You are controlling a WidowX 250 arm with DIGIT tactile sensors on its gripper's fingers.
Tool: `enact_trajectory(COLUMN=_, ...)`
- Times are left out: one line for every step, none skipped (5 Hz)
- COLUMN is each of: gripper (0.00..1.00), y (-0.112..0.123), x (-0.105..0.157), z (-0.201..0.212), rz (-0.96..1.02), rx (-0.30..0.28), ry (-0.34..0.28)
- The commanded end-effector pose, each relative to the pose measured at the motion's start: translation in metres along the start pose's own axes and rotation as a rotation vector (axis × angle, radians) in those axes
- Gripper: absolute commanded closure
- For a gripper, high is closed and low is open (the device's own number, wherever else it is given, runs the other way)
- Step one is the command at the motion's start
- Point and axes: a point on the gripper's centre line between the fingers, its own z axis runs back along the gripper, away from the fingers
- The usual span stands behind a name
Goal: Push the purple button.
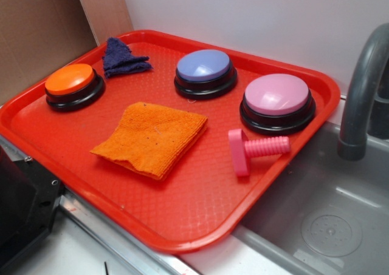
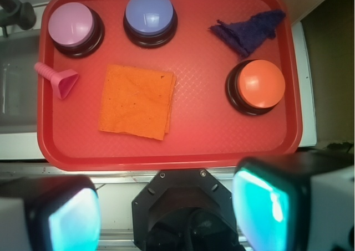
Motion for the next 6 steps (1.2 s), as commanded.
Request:
enact_trajectory(gripper=0.00, y=0.000, x=0.000, z=0.000, rz=0.000, rx=0.000, ry=0.000)
enact_trajectory(gripper=0.00, y=0.009, x=0.046, z=-0.016, rz=0.016, rx=0.128, ry=-0.045)
enact_trajectory(gripper=0.00, y=0.001, x=0.088, z=-0.034, rz=-0.039, rx=0.123, ry=-0.088)
enact_trajectory(gripper=0.00, y=-0.007, x=0.123, z=-0.068, rz=-0.102, rx=0.104, ry=-0.078)
enact_trajectory(gripper=0.00, y=-0.002, x=0.145, z=-0.085, rz=-0.150, rx=0.081, ry=-0.096)
enact_trajectory(gripper=0.00, y=0.018, x=0.155, z=-0.098, rz=-0.243, rx=0.097, ry=-0.099)
